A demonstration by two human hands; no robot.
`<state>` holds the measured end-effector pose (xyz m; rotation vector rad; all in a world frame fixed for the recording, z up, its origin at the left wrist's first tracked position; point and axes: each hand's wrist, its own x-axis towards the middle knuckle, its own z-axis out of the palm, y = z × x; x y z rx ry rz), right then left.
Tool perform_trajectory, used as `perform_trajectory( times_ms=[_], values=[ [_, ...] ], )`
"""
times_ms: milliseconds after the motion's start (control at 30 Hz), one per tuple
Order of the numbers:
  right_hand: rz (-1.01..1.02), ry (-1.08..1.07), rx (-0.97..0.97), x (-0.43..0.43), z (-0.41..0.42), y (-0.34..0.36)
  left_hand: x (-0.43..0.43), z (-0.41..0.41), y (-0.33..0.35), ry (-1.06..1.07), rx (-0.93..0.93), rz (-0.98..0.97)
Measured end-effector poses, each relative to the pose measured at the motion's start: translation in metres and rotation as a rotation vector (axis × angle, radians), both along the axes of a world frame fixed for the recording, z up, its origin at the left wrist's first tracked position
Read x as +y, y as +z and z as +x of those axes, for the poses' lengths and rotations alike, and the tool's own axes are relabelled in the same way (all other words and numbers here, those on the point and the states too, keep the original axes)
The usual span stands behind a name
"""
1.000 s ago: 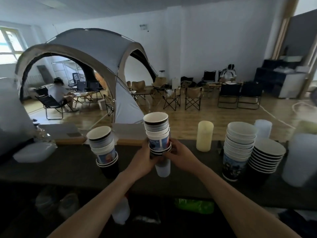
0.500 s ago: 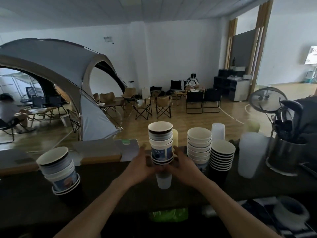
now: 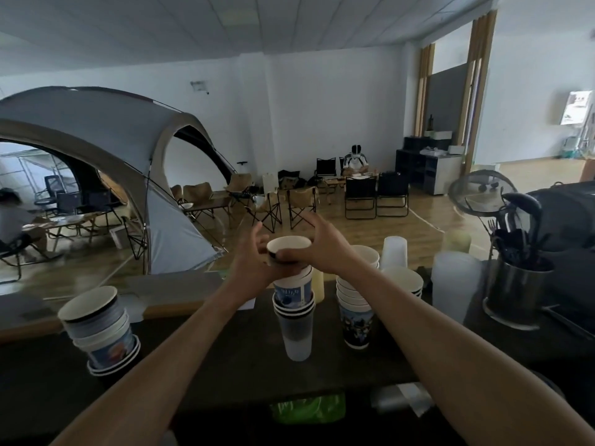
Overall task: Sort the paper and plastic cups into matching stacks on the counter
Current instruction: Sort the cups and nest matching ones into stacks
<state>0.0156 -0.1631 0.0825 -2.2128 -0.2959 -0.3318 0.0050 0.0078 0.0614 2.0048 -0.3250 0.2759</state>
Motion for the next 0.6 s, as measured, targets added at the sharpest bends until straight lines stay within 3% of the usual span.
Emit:
perform_trajectory(
  times_ms=[167,300,433,600],
  values=[
    [-0.034,-0.039,-0.01,0.003,0.0,0.005,-0.011,-0.003,-0.002,0.056,-0.004,0.001],
    [0.125,-0.07,-0.13,-0.005,-0.007,0.02,-0.009,0.0,0.002,0.065,-0.106,0.163],
    [0.244,-0.052,-0.186,-0.037,-0.014,0.051,-0.005,0.004,0.013,0.032,0.01,0.202],
    [0.109,-0.31,-0.271,-0.119,-0.026,0.061,-0.005,0.006,0.023,0.016,0.064,0.157]
  ],
)
